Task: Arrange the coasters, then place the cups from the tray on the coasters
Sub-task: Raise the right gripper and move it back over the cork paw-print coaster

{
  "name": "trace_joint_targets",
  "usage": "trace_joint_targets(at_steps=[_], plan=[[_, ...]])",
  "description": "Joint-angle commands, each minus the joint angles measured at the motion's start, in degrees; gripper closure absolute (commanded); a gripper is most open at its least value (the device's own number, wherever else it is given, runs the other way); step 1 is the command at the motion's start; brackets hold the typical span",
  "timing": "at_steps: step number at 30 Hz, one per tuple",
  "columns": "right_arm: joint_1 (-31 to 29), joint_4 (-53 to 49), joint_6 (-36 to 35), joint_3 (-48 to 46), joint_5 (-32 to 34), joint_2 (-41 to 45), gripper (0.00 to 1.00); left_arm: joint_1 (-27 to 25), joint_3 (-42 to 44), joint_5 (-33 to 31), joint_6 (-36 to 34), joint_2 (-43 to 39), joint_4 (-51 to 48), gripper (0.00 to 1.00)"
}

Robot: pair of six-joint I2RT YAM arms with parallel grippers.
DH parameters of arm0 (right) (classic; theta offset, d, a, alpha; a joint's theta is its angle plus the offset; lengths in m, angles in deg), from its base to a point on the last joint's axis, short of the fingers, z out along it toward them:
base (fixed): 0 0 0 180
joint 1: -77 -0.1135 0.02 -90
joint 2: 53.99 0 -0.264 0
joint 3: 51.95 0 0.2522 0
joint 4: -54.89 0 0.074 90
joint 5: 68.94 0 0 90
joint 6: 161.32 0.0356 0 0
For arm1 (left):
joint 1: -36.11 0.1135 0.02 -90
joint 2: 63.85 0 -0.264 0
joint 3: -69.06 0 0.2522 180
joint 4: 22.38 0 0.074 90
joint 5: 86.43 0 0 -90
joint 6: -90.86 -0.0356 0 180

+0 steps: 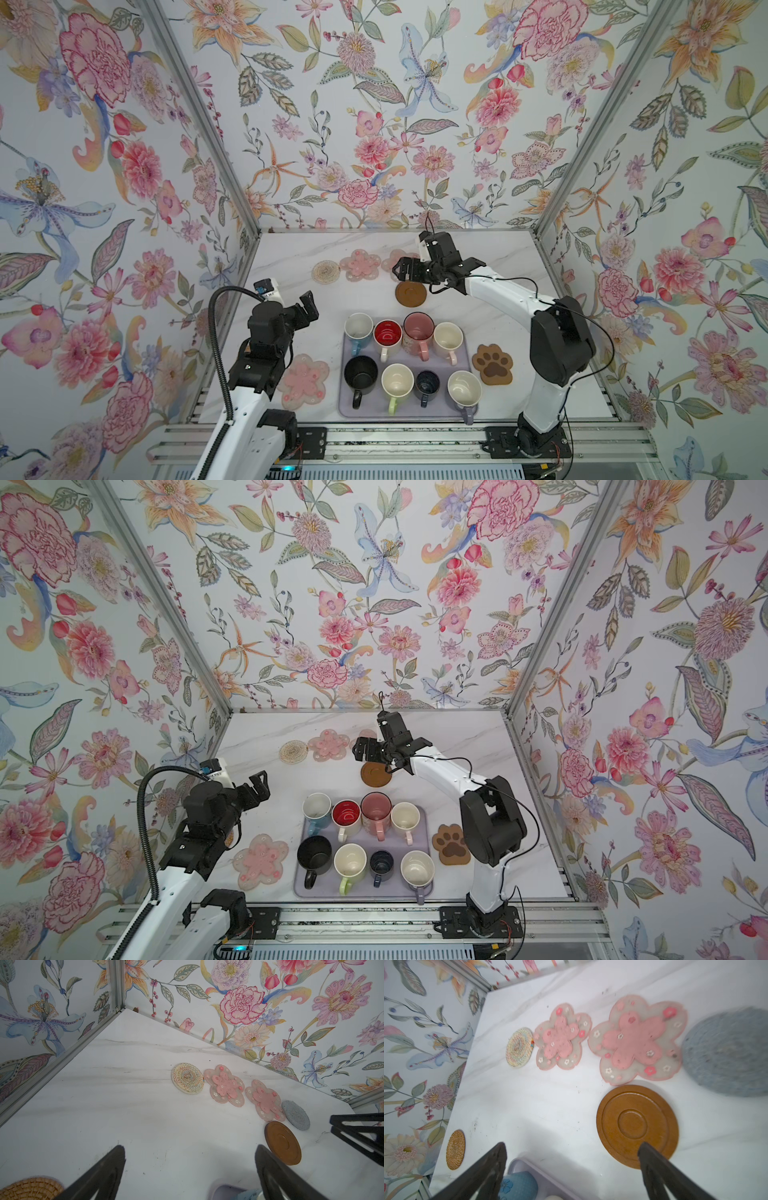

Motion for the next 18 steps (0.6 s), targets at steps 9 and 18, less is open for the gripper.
trace_joint_targets(at_steps=[9,18], plan=[[10.8,-6.7,-0.9,-28.7,11.0,32.3,0.01,0.2,-2.7,1.8,0.7,0.3,-6.0,0.01],[17.6,-15.9,2.0,-42.1,12.9,51.0,0.01,0.2,-2.1,3.2,0.9,-0.6,-5.6,0.01]])
